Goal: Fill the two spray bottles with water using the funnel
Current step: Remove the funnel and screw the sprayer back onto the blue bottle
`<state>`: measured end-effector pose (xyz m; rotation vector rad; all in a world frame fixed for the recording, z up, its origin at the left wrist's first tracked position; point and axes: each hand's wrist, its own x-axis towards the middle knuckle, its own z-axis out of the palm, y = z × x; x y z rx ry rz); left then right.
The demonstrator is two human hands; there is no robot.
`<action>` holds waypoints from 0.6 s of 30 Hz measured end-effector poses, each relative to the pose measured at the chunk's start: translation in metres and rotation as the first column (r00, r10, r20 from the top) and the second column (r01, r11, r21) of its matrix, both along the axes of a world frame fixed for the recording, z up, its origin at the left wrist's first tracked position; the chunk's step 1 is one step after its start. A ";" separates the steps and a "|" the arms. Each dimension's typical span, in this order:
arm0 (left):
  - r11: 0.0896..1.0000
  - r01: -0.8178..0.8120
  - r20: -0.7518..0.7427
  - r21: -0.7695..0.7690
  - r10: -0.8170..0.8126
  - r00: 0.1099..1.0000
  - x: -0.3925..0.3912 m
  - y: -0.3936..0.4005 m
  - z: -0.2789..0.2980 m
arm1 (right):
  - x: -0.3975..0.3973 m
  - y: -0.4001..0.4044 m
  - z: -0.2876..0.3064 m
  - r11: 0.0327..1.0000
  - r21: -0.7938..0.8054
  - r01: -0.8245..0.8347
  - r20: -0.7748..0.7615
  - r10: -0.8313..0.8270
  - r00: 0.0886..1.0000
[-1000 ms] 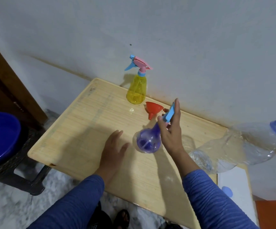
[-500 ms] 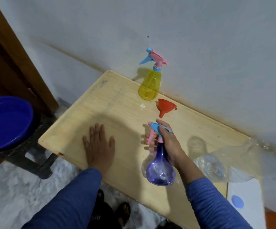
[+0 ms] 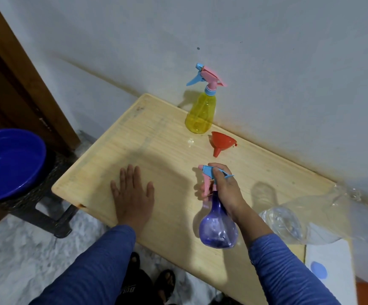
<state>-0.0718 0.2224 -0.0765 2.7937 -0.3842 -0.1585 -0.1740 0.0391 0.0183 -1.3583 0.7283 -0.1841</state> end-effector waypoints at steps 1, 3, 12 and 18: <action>1.000 0.000 0.001 -0.007 0.000 1.000 0.000 0.000 0.001 | 0.000 0.000 0.001 1.000 -0.009 0.000 0.005 0.000 1.000; 1.000 -0.002 0.000 -0.010 0.002 1.000 0.000 0.000 0.001 | -0.001 0.000 0.002 1.000 -0.002 0.001 0.008 -0.001 1.000; 1.000 0.000 0.013 0.004 0.000 1.000 -0.001 0.000 0.001 | -0.008 0.000 0.006 0.997 -0.078 -0.010 0.057 0.014 0.998; 1.000 0.005 0.004 0.013 -0.005 1.000 -0.002 0.001 0.002 | -0.014 0.002 0.014 0.991 -0.131 -0.001 0.152 0.021 0.988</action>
